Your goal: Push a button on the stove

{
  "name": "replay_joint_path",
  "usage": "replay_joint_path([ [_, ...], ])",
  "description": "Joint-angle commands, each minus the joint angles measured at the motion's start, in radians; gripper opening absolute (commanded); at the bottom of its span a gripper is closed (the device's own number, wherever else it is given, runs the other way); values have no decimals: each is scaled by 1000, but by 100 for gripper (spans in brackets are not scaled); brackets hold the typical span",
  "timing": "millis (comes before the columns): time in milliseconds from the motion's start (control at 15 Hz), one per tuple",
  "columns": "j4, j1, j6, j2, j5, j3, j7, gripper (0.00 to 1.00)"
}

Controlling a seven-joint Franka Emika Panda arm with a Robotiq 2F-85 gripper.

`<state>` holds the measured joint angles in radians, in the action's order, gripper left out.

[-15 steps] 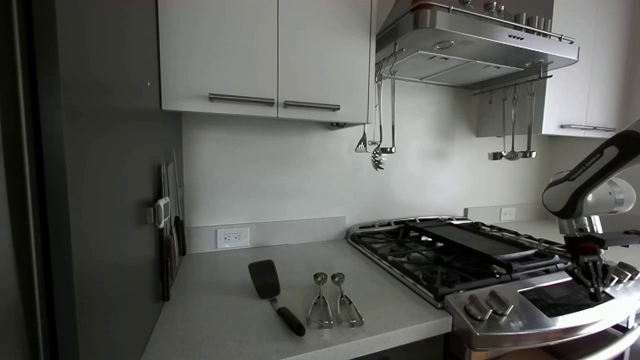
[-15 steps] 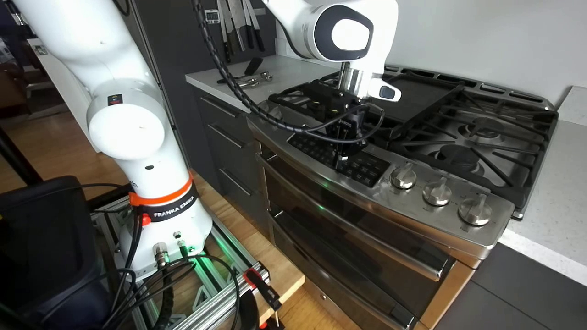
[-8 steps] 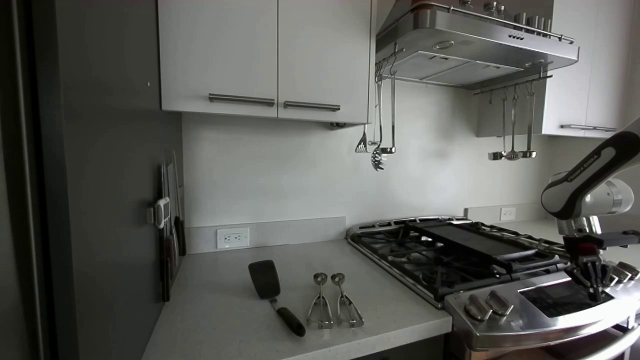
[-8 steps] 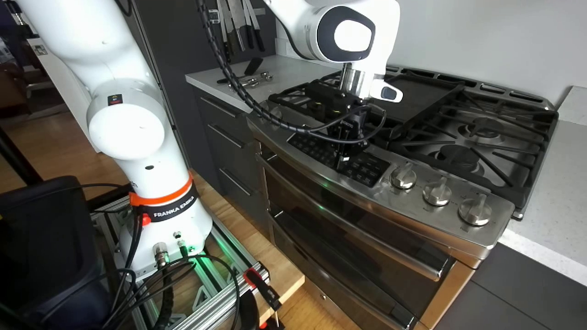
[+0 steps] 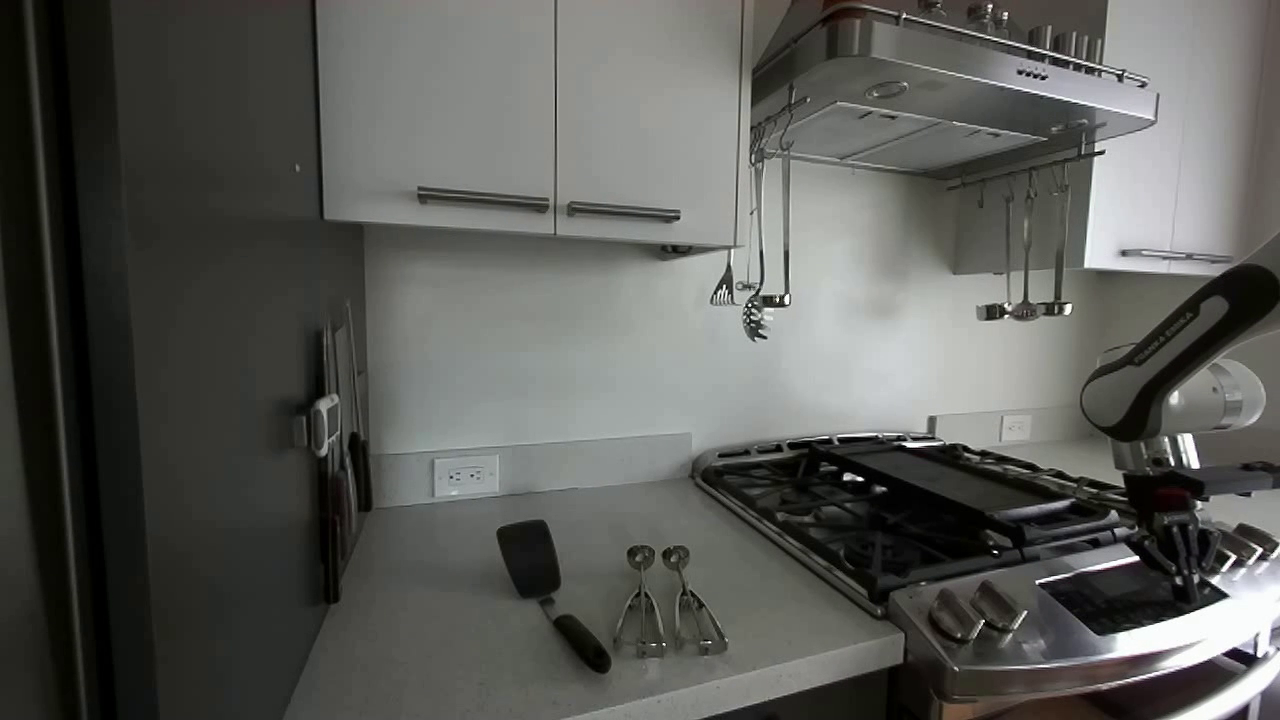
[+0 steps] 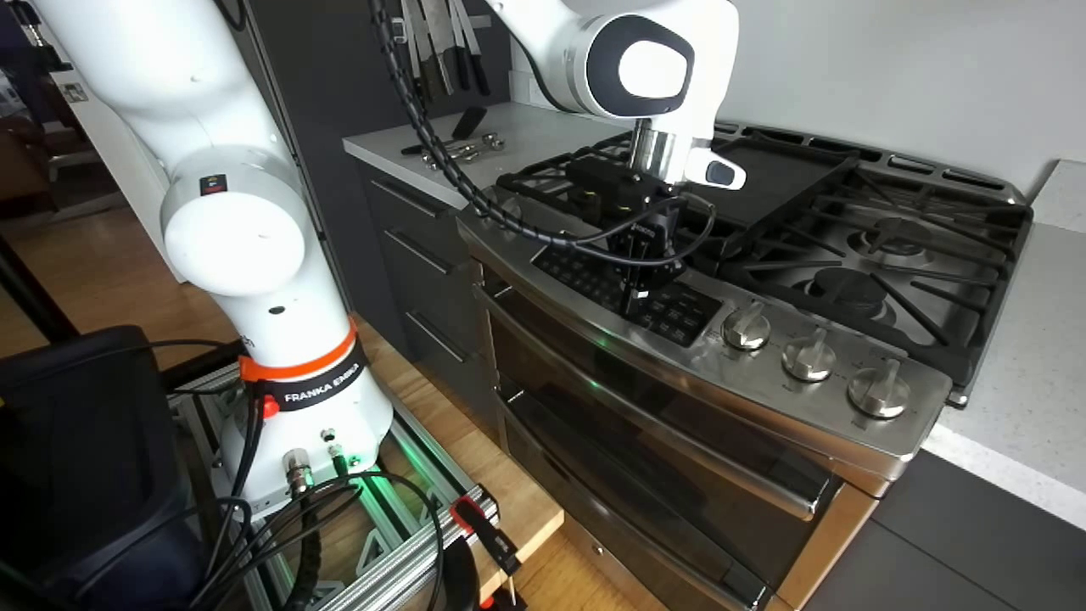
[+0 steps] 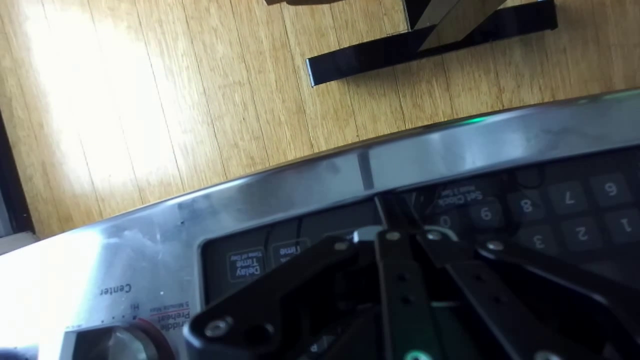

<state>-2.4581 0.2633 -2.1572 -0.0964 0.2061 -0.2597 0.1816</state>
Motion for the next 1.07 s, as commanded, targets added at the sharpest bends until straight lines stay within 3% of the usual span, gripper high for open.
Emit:
replay_joint_path([
  [0, 7, -4, -12, 19, -1, -1, 14, 0],
  [600, 8, -8, -20, 34, -6, 0, 18, 0],
  [1000, 40, -4, -50, 107, -28, -9, 59, 0],
])
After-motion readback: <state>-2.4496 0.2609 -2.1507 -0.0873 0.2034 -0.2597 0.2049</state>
